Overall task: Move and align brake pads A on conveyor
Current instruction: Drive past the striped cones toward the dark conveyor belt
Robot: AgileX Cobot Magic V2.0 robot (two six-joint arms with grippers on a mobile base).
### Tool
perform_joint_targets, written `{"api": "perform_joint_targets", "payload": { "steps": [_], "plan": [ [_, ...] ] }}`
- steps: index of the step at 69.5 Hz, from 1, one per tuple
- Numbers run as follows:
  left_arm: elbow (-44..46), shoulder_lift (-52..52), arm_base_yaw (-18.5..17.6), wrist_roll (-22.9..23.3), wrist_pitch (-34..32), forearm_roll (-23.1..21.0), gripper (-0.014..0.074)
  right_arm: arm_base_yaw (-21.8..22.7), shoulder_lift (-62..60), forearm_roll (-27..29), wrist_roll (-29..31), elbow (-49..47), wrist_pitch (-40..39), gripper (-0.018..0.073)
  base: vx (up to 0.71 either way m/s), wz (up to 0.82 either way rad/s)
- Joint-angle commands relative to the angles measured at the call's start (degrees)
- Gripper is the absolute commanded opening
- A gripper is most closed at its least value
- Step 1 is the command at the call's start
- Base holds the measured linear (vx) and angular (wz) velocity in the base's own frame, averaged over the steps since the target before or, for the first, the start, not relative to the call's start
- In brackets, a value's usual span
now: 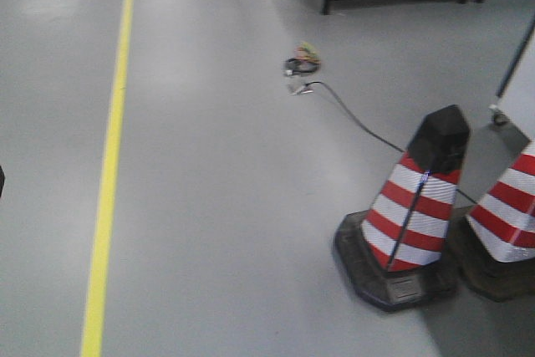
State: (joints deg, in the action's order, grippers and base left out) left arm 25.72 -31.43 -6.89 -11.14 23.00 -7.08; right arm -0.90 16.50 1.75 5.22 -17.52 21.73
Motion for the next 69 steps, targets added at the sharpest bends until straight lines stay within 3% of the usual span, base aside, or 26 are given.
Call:
{"api": "perform_joint_targets", "payload": {
  "steps": [1, 69],
  "plan": [
    [1.6, -0.2, -0.2, 0.2, -5.2, -0.7, 0.0073, 0.3, 0.3, -0.1, 0.5, -1.7, -5.5, 0.0059, 0.38, -0.60],
    [1.6, -0.2, -0.2, 0.2, -5.2, -0.7, 0.0073, 0.3, 0.3, -0.1, 0.5, -1.7, -5.5, 0.0059, 0.30, -0.82]
  ]
}}
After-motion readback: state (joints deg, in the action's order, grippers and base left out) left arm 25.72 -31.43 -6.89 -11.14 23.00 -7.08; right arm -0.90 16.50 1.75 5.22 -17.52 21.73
